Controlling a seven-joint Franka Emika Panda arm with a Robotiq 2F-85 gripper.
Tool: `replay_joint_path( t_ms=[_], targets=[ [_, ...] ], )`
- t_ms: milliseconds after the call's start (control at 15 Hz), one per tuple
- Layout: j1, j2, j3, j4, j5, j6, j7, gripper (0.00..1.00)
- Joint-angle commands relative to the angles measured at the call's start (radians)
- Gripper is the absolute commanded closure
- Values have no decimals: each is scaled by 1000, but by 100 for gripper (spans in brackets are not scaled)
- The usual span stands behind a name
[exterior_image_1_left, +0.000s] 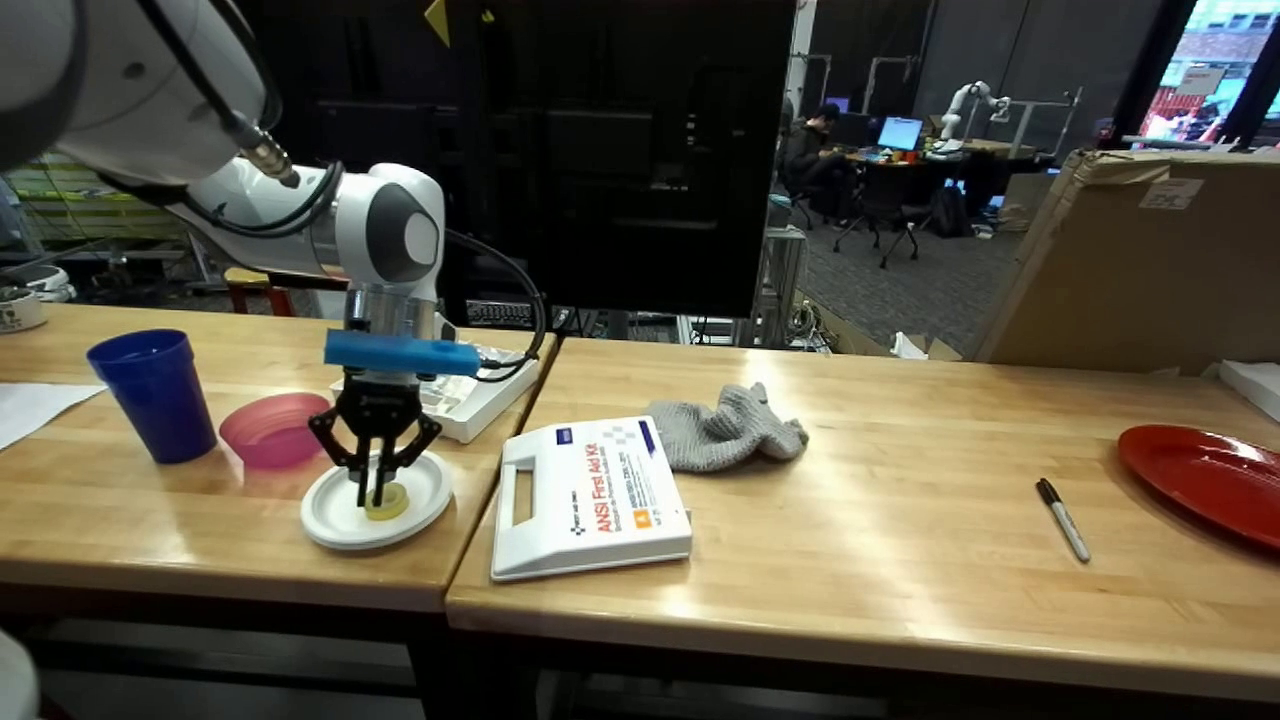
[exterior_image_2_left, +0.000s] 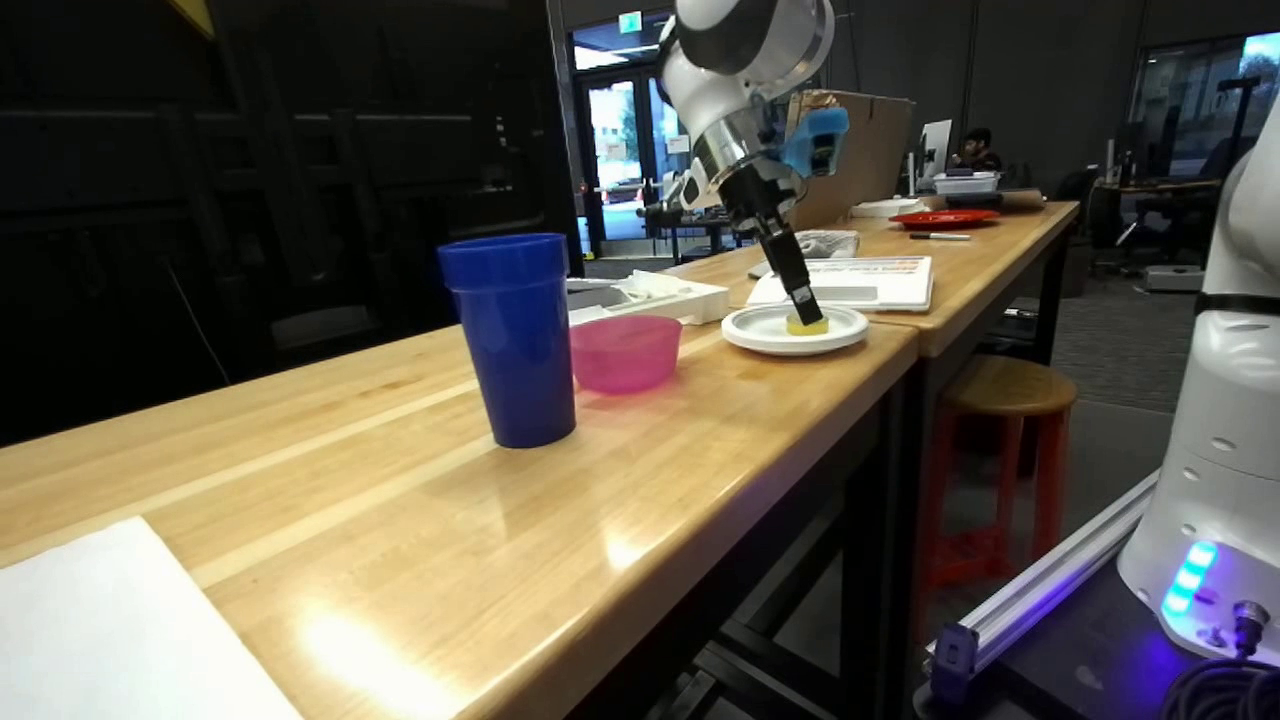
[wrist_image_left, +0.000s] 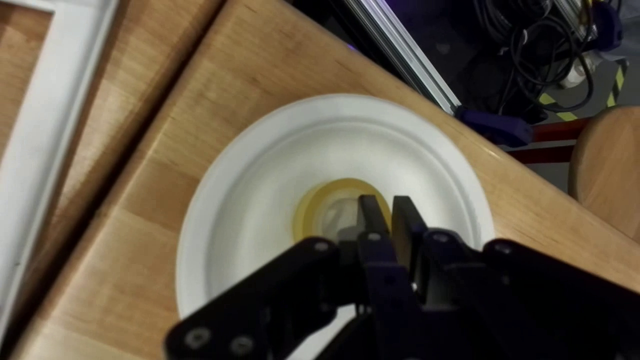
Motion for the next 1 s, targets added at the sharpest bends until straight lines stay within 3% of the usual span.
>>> replay_joint_path(
  t_ms=[0,933],
  targets=[
    [-22,5,3,21,3,-35,8,98],
    [-19,-104,-2,35,48,-97,-45,97]
  ],
)
